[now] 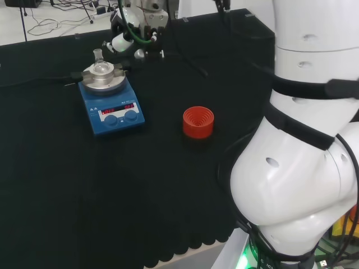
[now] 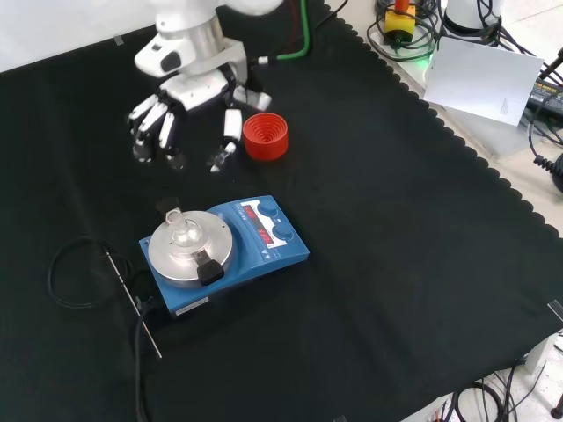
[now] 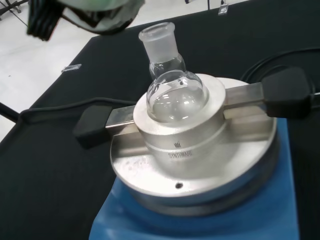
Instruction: Turn on the heater.
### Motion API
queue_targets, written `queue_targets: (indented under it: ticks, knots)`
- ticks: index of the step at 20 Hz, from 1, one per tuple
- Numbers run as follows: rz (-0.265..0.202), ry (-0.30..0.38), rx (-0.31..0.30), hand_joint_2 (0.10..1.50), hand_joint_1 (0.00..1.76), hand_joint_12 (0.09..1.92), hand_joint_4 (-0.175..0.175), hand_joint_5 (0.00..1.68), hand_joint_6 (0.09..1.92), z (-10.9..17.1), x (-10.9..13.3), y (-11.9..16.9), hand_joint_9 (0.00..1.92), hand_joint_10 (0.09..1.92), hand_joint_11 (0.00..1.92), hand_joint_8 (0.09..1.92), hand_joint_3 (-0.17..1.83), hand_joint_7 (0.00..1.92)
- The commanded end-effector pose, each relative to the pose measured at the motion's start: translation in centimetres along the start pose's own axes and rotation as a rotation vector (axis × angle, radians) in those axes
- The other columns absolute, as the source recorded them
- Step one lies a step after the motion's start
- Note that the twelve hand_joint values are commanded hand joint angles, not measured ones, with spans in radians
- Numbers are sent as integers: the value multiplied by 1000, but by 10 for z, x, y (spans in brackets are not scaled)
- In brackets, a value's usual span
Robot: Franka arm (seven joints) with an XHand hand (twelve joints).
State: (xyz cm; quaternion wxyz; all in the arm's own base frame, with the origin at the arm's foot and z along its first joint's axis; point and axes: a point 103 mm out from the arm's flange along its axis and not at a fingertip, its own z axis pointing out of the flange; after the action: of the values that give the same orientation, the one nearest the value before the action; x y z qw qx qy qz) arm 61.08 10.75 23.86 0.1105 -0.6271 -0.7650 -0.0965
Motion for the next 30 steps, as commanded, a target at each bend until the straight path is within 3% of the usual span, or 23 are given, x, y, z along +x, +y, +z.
queue_targets:
  ticks: [1,3,7,13,22,27,30]
  knots:
    - [46,-16,-2,652,791,1426,-105,826,900,-22,4,-47,469,728,124,761,573,234]
    - [52,-14,6,655,783,1427,-103,796,908,-21,7,-58,466,730,123,761,571,232]
    - [74,-24,106,662,763,1430,-86,604,870,-15,15,-79,460,734,125,760,566,226]
    - [108,-54,185,670,754,1406,-75,440,762,1,28,-112,536,729,224,771,550,323]
    - [117,-78,312,679,769,1292,-77,421,655,33,32,-146,1010,673,570,836,548,890]
    - [112,-94,361,682,781,1234,-86,423,629,51,37,-160,1198,733,727,918,556,1094]
    - [108,-96,375,690,808,1106,-105,423,612,55,41,-163,1338,797,932,1021,558,1204]
